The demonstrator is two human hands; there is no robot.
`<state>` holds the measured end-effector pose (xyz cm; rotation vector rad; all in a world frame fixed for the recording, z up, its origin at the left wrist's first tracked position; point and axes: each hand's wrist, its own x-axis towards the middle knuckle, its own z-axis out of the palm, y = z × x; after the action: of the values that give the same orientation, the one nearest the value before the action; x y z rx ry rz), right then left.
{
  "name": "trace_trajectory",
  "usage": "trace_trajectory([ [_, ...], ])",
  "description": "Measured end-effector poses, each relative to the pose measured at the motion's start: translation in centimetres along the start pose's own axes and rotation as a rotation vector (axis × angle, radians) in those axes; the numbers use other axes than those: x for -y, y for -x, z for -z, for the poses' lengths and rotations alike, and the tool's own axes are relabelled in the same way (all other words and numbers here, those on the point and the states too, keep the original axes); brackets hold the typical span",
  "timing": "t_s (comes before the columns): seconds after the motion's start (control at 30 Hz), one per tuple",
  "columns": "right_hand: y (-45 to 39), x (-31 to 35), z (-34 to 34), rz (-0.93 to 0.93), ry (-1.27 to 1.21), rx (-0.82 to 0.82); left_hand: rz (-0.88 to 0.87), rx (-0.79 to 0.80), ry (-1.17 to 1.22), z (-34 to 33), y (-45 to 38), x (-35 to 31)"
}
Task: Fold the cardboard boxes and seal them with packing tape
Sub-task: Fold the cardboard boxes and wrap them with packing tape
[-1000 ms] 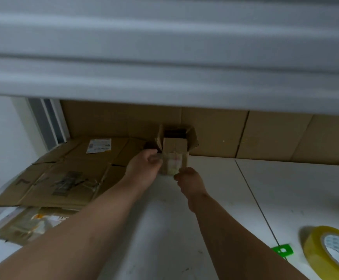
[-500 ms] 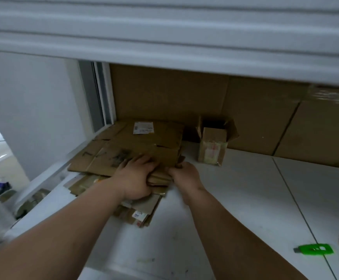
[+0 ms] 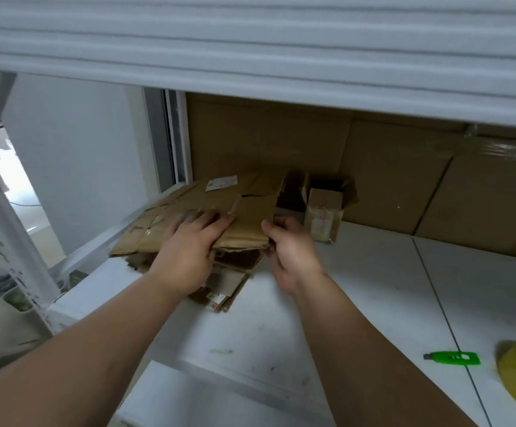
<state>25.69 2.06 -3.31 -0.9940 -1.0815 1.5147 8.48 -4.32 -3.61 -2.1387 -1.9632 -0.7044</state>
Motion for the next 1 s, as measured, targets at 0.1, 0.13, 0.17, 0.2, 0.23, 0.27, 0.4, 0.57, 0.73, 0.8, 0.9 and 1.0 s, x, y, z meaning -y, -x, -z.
trace_trajectory([
  [0.1,2.0,0.5,0.6,0.037,-0.068,0.063,0.01,-0.119,-0.007,0.6,1.7,-1.7],
  [0.13,2.6,0.6,1.0,0.04,-0.067,0.075,0.045,-0.064,0.005,0.8,2.3,-2.4],
  [0.17,3.3,0.7,1.5,0.026,-0.061,0.078,0.086,0.024,0.016,1.0,2.8,-3.1],
  [0.2,3.9,0.7,2.0,-0.007,-0.059,0.08,0.121,0.115,0.024,1.2,3.3,-3.8],
  [0.23,4.6,0.7,2.5,-0.056,-0.064,0.091,0.151,0.192,0.028,1.5,3.7,-4.4],
  [0.27,5.4,0.6,3.0,-0.114,-0.083,0.105,0.176,0.237,0.034,1.8,4.2,-4.8],
  [0.4,8.5,-0.4,5.5,-0.222,-0.16,0.112,0.26,-0.035,0.157,3.6,6.0,-6.4],
  [0.57,11.7,-1.6,7.1,-0.257,-0.08,0.101,0.385,-0.517,0.358,5.6,8.1,-7.9],
  [0.73,13.9,-1.8,5.8,-0.231,-0.027,0.094,0.459,-0.435,0.534,6.9,8.3,-7.6],
  [0.8,14.8,-2.4,4.6,-0.244,0.049,0.114,0.436,-0.387,0.521,7.1,9.1,-7.2],
  [0.9,16.3,-4.6,2.6,-0.189,0.43,0.219,0.393,-0.364,0.517,7.5,10.8,-7.0],
  [1.0,17.1,-7.6,1.1,-0.073,1.25,0.41,0.308,-0.364,0.521,8.0,12.3,-6.6],
])
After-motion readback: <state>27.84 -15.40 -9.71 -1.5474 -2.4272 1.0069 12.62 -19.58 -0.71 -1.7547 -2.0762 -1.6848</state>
